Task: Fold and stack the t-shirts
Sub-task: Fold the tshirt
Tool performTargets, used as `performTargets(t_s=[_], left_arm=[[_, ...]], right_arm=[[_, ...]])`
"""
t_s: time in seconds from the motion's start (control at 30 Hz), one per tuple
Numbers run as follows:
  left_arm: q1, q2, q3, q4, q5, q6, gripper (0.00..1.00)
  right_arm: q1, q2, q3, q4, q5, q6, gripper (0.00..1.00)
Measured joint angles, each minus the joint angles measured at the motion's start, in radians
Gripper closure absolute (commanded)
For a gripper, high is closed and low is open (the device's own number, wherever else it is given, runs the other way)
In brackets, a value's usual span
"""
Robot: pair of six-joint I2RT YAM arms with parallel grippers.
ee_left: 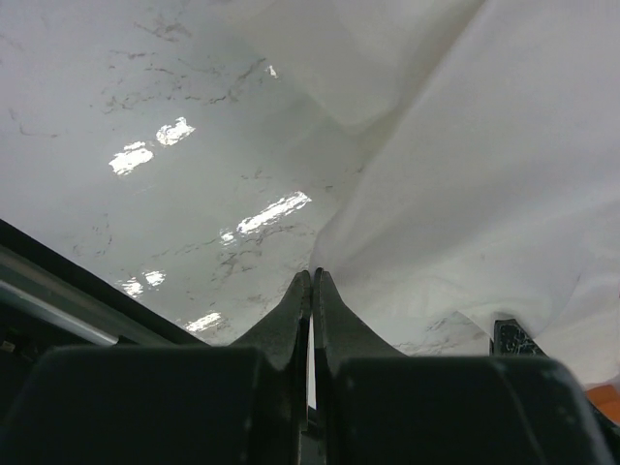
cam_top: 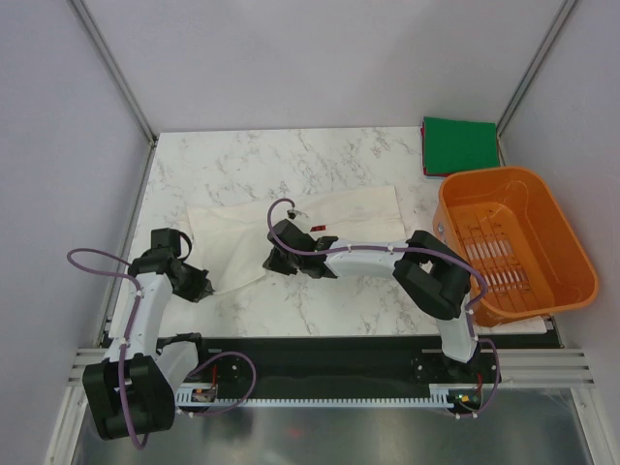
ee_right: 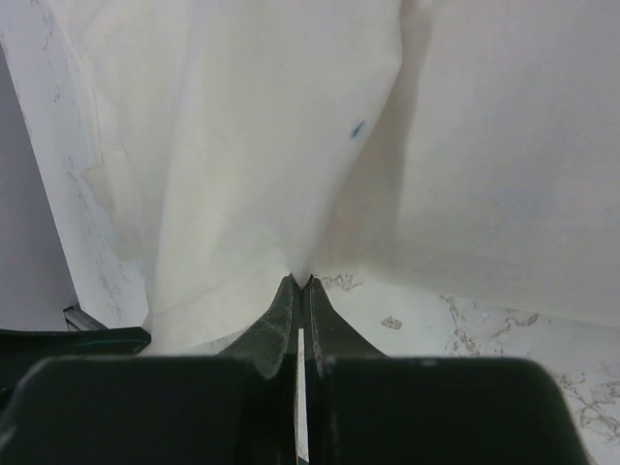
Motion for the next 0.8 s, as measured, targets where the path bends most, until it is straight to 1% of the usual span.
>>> performTargets(t_s=[0.23,0.5,0.8], left_arm=[[-0.027,0.042,-0.008,0.0,-0.021,-0.05,0.98],[-0.033,0.062,-0.011,-0.002,-0.057,-0.093,0.98],[-0.037,0.115,-0.028,-0.002,-0.077,-0.153,0.98]], right_arm=[[-0.005,-0.005,0.0,0.0,0.0,-0.012,1.0],[-0.005,-0.007,-0.004,0.0,-0.007,-0.036,1.0],[-0.005,-0.014,-0.041,-0.009,-0.015,-0.165,1.0]])
